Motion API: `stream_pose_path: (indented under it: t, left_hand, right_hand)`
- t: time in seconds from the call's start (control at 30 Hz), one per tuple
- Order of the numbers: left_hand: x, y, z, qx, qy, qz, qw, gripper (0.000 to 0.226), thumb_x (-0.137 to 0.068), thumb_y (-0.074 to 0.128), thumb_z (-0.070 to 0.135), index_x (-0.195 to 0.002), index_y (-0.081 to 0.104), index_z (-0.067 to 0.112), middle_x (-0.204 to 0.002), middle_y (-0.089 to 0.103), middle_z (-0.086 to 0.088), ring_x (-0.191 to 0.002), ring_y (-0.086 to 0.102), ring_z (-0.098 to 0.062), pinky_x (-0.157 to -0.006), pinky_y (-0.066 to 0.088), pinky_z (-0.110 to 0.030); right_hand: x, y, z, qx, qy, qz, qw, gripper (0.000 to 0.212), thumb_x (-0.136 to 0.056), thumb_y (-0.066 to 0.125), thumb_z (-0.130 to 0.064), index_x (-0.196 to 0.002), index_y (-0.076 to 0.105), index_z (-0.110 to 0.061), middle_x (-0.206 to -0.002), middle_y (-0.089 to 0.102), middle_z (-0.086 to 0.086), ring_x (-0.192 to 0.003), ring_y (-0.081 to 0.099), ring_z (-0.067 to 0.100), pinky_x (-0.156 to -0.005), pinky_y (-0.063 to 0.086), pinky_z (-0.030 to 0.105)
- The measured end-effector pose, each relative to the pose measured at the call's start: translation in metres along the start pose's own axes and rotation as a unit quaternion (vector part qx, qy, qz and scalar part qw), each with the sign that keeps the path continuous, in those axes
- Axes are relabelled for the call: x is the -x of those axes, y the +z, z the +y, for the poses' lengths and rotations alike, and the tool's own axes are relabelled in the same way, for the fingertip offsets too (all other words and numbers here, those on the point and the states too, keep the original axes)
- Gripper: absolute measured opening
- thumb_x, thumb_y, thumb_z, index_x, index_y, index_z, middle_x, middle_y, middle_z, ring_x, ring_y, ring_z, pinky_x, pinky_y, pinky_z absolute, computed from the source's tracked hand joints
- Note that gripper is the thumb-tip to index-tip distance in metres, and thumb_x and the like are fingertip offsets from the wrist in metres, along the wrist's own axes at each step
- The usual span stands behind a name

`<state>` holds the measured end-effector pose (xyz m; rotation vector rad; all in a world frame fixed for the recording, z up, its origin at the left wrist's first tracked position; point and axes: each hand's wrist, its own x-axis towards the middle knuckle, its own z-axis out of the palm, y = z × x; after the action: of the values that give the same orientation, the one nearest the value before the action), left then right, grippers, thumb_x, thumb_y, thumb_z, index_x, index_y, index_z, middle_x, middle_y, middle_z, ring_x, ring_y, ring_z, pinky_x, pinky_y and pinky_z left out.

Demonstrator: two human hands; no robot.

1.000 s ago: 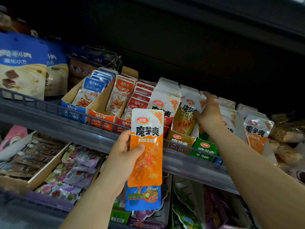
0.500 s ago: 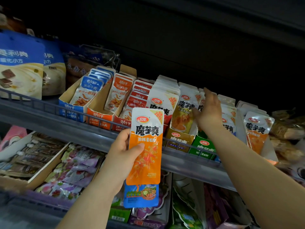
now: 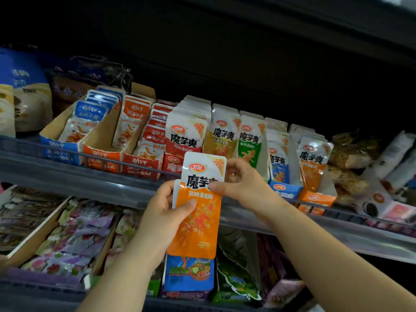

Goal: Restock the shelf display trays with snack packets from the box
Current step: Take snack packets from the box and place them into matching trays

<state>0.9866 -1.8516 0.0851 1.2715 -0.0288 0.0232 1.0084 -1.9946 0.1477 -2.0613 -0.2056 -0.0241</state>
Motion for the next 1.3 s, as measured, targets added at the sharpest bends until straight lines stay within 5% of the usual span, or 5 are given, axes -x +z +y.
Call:
stream_pose_path:
  t: [0.13,0.3,0.53,0.77,1.3]
  left_hand:
    - [0.002,0.018,-0.01,0.016,-0.012,-0.017,1.0,0.025,-0.082,0.06,0.004,-0.088,0.054,0.028,-0.087,0.066,0.0,-0.081,0.064,-0.018,-0.07,0.051,-0.036]
    - [0.005,0.035,-0.017,0.027,-0.032,-0.067,0.997,0.033,-0.071,0.067,0.007,-0.092,0.055,0.028,-0.082,0.07,0.003,-0.074,0.067,-0.016,-0.065,0.053,-0.033]
    - [0.004,0.051,-0.027,-0.06,-0.029,-0.117,0.991,0.05,-0.075,0.064,-0.009,-0.1,0.052,0.033,-0.095,0.067,0.003,-0.088,0.065,-0.014,-0.077,0.051,-0.034]
    - [0.006,0.06,-0.032,-0.05,-0.017,-0.116,0.992,0.043,-0.075,0.064,-0.01,-0.09,0.053,0.029,-0.072,0.069,0.018,-0.069,0.065,0.002,-0.066,0.05,-0.023]
    - [0.001,0.068,-0.039,-0.066,-0.034,-0.074,0.995,0.038,-0.076,0.063,-0.008,-0.089,0.055,0.027,-0.09,0.068,0.001,-0.087,0.065,-0.022,-0.082,0.051,-0.044]
  right_hand:
    - [0.009,-0.011,0.013,-0.017,0.029,-0.042,0.999,0.023,-0.078,0.066,-0.001,-0.08,0.054,-0.021,-0.079,0.062,-0.002,-0.059,0.057,0.001,-0.048,0.041,0.008]
    - [0.015,-0.027,0.028,-0.027,0.031,0.026,0.999,0.02,-0.082,0.062,-0.001,-0.081,0.052,-0.018,-0.072,0.061,-0.003,-0.043,0.054,-0.003,-0.04,0.037,0.01]
    - [0.022,-0.054,0.034,-0.093,0.027,0.147,0.984,0.013,-0.086,0.057,-0.001,-0.09,0.051,-0.012,-0.073,0.057,-0.002,-0.039,0.052,-0.005,-0.037,0.036,0.008]
    - [0.031,-0.076,0.037,-0.062,0.001,0.192,0.979,0.011,-0.086,0.058,-0.004,-0.089,0.055,-0.015,-0.068,0.061,-0.004,-0.039,0.052,-0.001,-0.038,0.037,0.011]
    - [0.033,-0.199,0.04,0.047,-0.064,0.493,0.867,0.023,-0.089,0.054,-0.01,-0.068,0.05,-0.02,-0.044,0.055,-0.013,-0.036,0.048,-0.007,-0.041,0.036,0.015]
